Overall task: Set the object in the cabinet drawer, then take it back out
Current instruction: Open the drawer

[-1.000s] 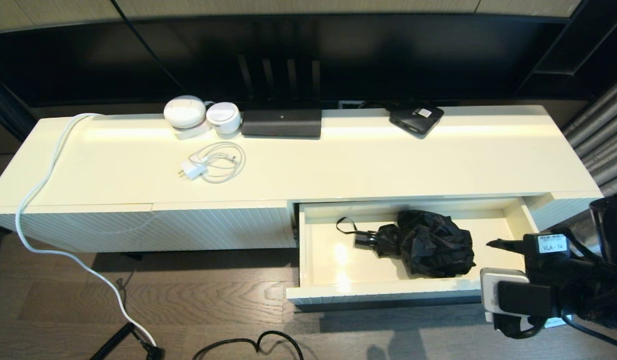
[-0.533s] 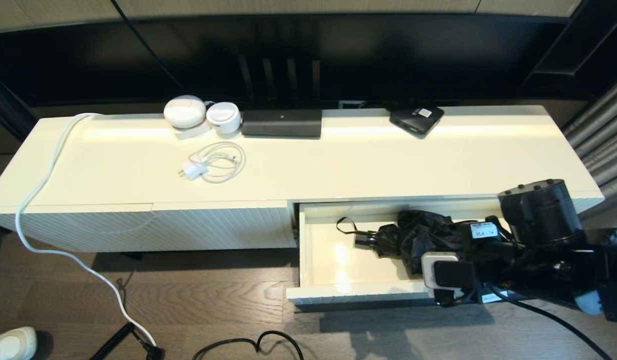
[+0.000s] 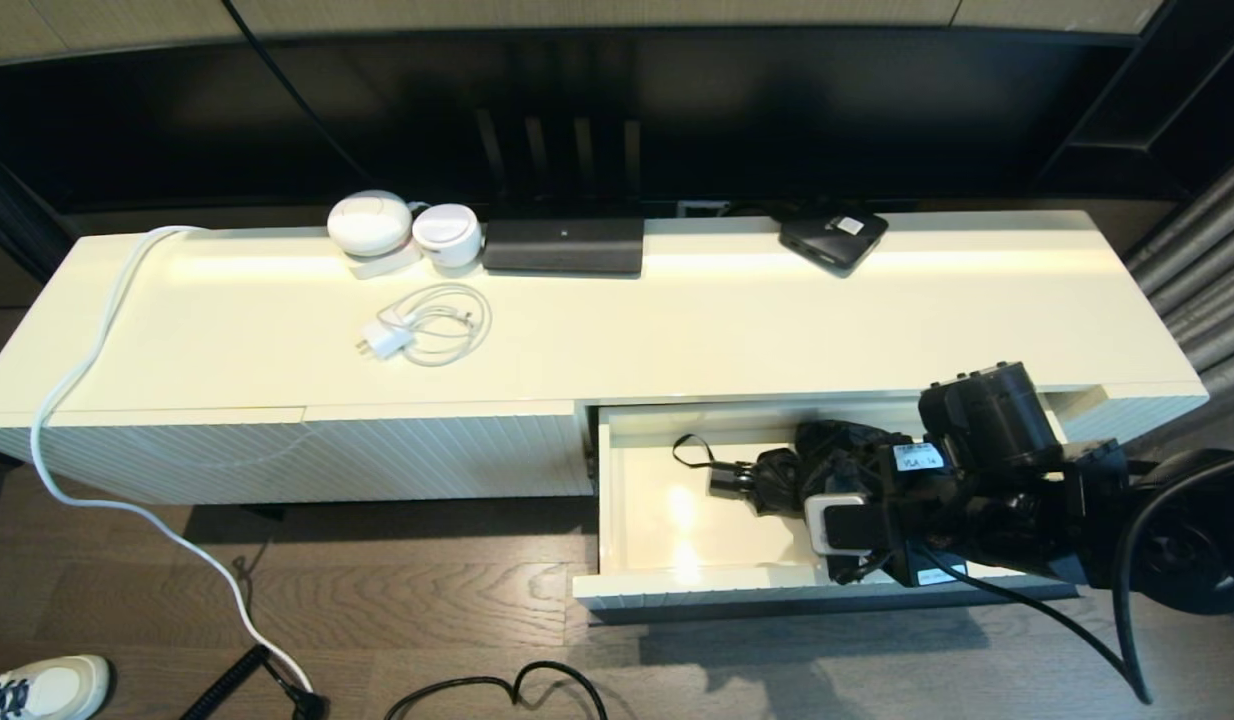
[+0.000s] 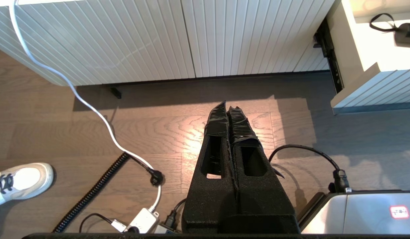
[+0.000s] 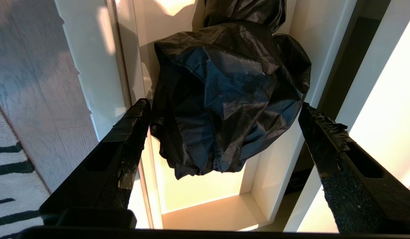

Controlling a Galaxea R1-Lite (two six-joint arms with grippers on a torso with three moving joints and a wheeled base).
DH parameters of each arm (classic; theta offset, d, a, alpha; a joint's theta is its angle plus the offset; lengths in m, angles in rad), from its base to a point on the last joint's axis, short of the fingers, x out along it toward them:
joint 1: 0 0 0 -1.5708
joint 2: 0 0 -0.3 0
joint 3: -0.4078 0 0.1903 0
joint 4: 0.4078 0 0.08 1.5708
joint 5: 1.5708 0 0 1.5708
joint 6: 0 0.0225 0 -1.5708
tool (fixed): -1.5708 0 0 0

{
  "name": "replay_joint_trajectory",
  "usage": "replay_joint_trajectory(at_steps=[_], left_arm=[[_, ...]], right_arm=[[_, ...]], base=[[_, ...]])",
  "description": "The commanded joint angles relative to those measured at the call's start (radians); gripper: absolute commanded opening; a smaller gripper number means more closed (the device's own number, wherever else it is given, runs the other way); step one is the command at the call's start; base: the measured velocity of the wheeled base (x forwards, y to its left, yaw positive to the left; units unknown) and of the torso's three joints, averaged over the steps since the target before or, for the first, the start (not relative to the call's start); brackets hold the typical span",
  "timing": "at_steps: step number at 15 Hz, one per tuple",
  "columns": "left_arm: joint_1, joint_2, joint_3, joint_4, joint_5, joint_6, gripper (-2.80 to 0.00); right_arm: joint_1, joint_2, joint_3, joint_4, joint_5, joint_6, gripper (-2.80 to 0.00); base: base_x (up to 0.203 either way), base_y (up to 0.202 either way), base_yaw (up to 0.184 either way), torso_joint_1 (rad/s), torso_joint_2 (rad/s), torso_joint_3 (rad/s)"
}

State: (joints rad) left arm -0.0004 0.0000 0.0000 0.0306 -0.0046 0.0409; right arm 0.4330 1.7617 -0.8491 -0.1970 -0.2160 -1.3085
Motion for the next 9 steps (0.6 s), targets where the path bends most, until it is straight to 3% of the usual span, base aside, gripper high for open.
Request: replay_joint_trajectory(at_steps=[1,9], left_arm=[[0.000,-0.002,0.000,0.000,0.000,0.001,-2.80],[0.000,-0.002,0.000,0.000,0.000,0.001,-2.80]], right_arm=[[-0.020,0.030,-0.005,0.003,0.006,-0.009,0.00],[-0.049,0.089,-0.054,0.048,0.036,-0.009,0.00]], base=[[0.000,0.000,0.000,0.000,0.00,0.000],[0.000,0.000,0.000,0.000,0.00,0.000]])
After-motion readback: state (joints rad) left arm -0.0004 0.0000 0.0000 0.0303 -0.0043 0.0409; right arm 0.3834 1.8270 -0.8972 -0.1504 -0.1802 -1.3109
